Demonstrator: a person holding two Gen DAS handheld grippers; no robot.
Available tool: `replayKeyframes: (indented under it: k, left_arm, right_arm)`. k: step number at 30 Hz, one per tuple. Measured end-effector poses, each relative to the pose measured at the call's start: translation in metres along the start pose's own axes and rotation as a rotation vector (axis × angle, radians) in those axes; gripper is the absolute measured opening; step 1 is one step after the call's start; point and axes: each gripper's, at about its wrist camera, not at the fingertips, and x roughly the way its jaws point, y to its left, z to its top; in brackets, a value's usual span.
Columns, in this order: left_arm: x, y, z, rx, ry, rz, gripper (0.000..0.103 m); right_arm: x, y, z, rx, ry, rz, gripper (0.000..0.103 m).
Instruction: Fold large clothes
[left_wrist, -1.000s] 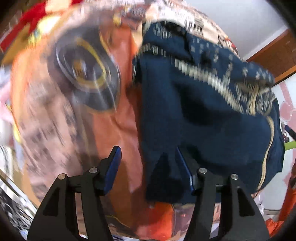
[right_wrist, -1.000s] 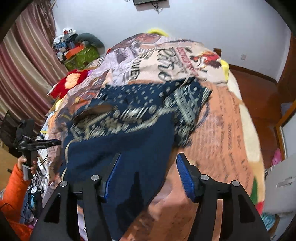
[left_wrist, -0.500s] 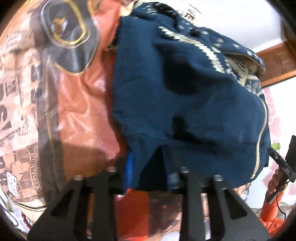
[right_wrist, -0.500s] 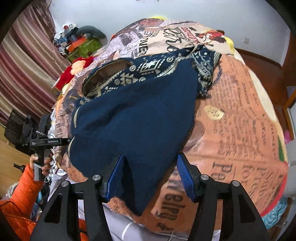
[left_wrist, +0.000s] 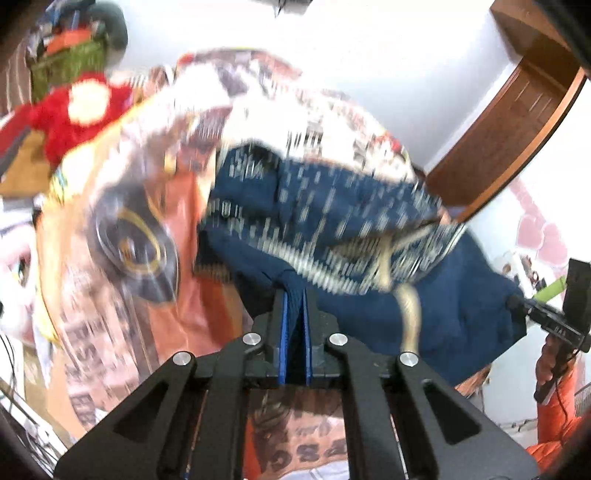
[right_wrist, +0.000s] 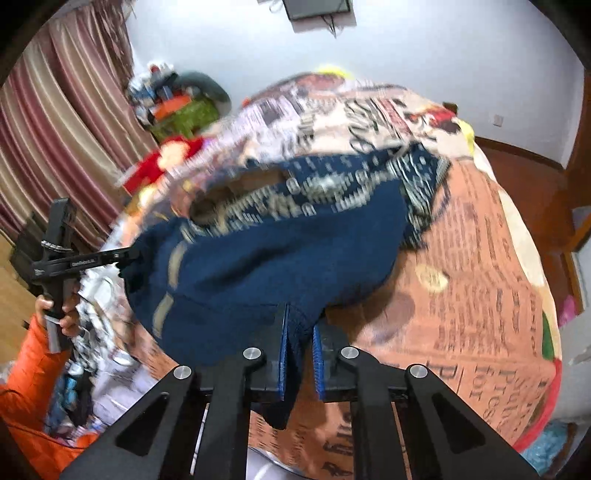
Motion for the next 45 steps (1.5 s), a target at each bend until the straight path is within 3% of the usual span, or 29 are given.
replayKeyframes:
  k: [8,15,19,22,24,31,33,37,40,42,44,45]
  left_arm:
    - [-0.032,-0.017,0.067,0.003,-0.141,0.01,0.004]
    - [-0.008,-0.007,0.139,-0.068,-0.175,0.011,0.004]
    - [0.029,0.007,0.179,-0.107,-0.16,0.055,0.004]
    - [0.077,0.024,0.198,-0.125,-0.101,0.113,0.004]
    - [0.124,0.039,0.206,-0.141,-0.036,0.171,0.004]
    - [0.246,0.07,0.202,-0.089,0.143,0.314,0.004]
    - [0.259,0.068,0.2,-0.041,0.162,0.346,0.004]
    - [0.261,0.059,0.201,0.088,0.149,0.397,0.008]
    - [0.245,0.054,0.206,0.121,0.15,0.393,0.025]
    - [0.228,0.05,0.211,0.122,0.127,0.384,0.039]
    - [0.208,0.048,0.212,0.115,0.089,0.378,0.051]
    - [0.2,0.046,0.212,0.112,0.074,0.377,0.054]
  right_arm:
    - [-0.036,-0.004,0.055,-0.012,-0.14,0.036,0.008]
    - [-0.032,-0.021,0.118,-0.009,-0.213,0.021,0.008]
    - [-0.008,-0.039,0.162,0.031,-0.218,0.025,0.008]
    - [0.026,-0.059,0.191,0.071,-0.186,-0.006,0.008]
    - [0.065,-0.077,0.208,0.112,-0.118,-0.026,0.008]
    - [0.174,-0.146,0.222,0.283,0.093,-0.056,0.008]
    - [0.194,-0.156,0.221,0.276,0.157,-0.069,0.009]
    - [0.196,-0.161,0.222,0.226,0.181,-0.042,0.01]
    - [0.186,-0.158,0.225,0.196,0.193,-0.026,0.011]
    - [0.174,-0.152,0.228,0.157,0.178,-0.063,0.019]
    - [0.153,-0.143,0.23,0.091,0.119,-0.143,0.044]
    - [0.144,-0.14,0.231,0.07,0.086,-0.155,0.065]
